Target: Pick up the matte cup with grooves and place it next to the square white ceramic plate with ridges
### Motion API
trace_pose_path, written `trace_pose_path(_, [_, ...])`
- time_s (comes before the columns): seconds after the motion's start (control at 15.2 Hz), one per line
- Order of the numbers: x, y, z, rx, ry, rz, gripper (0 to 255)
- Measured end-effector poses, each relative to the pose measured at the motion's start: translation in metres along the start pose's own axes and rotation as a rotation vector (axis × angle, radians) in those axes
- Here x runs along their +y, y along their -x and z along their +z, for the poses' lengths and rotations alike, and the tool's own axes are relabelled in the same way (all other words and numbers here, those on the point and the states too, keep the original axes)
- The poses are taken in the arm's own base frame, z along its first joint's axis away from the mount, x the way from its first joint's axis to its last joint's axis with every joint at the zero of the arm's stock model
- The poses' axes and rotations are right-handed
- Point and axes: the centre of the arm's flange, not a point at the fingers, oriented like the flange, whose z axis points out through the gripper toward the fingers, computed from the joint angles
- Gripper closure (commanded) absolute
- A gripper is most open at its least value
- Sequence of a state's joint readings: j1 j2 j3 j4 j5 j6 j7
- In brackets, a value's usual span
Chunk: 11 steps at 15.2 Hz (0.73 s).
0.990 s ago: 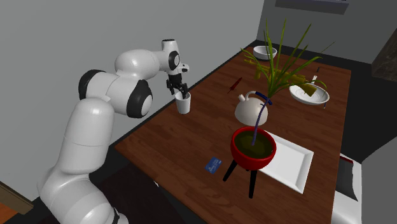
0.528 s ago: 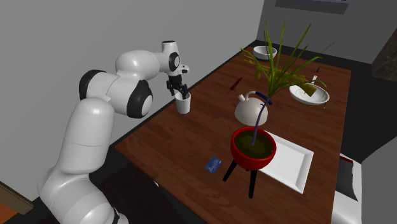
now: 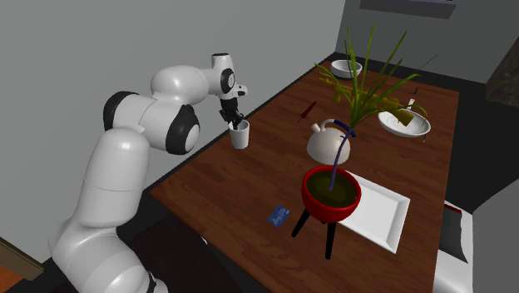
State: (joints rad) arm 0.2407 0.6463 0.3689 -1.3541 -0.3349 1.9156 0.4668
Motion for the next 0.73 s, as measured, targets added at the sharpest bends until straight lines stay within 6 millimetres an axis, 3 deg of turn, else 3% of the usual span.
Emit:
trace_pose_path(0.26, [0.000, 0.000, -0.002, 0.000, 0.000, 0.000, 255])
trace_pose_path(0.73, [0.005, 0.000, -0.036, 0.000, 0.000, 0.000, 255])
